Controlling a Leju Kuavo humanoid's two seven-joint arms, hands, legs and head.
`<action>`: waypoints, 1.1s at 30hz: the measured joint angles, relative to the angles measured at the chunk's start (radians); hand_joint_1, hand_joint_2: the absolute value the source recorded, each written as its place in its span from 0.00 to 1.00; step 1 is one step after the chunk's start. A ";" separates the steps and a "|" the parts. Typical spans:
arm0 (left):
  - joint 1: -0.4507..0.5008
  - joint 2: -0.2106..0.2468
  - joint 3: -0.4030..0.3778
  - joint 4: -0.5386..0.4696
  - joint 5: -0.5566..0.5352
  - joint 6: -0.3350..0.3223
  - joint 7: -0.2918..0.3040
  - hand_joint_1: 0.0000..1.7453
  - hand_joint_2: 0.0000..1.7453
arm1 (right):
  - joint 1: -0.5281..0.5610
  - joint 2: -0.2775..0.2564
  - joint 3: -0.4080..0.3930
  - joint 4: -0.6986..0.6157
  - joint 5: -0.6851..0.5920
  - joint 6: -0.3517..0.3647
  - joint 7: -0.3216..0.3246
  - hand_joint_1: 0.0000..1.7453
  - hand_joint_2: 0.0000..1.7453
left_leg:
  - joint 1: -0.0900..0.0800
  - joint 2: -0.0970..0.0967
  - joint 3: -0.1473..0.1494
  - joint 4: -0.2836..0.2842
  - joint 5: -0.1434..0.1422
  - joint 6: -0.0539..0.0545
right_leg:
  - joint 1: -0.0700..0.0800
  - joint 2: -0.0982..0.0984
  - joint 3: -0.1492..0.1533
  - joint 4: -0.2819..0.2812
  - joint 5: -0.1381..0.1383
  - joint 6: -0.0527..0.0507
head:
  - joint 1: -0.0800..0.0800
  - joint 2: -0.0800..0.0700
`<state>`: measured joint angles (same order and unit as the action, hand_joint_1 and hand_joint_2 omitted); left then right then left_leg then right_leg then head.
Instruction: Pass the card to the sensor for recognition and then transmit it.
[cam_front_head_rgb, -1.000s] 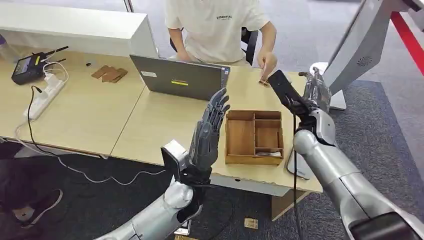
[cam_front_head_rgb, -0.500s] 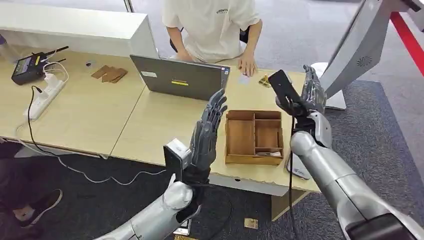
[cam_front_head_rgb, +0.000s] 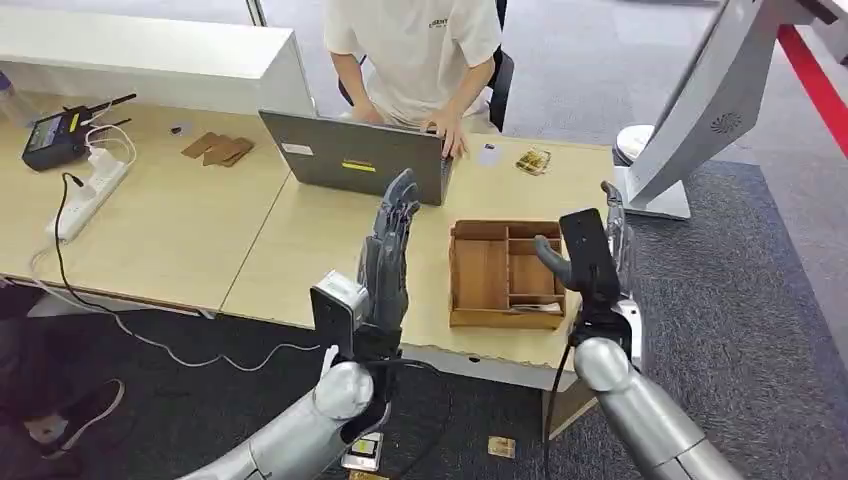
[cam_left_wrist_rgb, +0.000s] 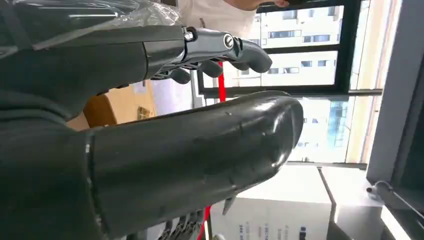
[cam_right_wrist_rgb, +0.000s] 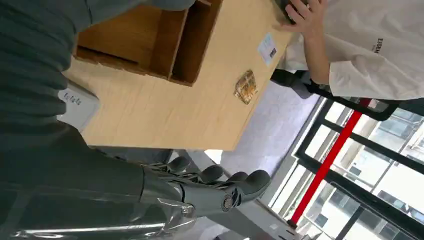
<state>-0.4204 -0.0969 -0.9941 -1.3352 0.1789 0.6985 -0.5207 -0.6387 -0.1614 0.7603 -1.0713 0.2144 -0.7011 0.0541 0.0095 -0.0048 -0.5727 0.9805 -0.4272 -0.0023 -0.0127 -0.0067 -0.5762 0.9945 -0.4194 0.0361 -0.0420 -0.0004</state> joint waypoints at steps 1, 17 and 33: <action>0.001 0.001 0.000 -0.002 -0.006 0.000 0.002 0.00 0.00 | 0.011 -0.006 -0.007 -0.023 -0.003 0.001 -0.004 0.00 1.00 | 0.000 0.000 0.000 0.000 0.000 0.000 | 0.000 0.000 0.000 0.000 0.000 0.000 | 0.000 0.000; 0.031 0.023 0.031 -0.047 -0.043 -0.005 -0.001 0.00 0.00 | 0.227 -0.062 -0.045 -0.243 0.264 0.110 -0.013 0.00 1.00 | 0.000 0.001 0.001 0.000 0.000 0.000 | 0.000 0.001 0.001 0.000 0.000 0.000 | 0.000 0.000; 0.070 0.030 0.068 -0.099 -0.115 -0.066 0.040 0.00 0.00 | 0.273 -0.050 -0.038 -0.250 0.573 0.314 0.089 0.00 1.00 | 0.000 0.000 0.001 0.000 0.000 0.000 | 0.000 0.000 0.001 0.000 0.000 0.000 | 0.000 0.000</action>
<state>-0.3501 -0.0668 -0.9266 -1.4344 0.0641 0.6321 -0.4810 -0.3657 -0.2117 0.7225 -1.3210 0.7874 -0.3872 0.1427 0.0096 -0.0044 -0.5721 0.9805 -0.4272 -0.0023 -0.0127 -0.0063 -0.5749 0.9943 -0.4194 0.0362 -0.0420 -0.0004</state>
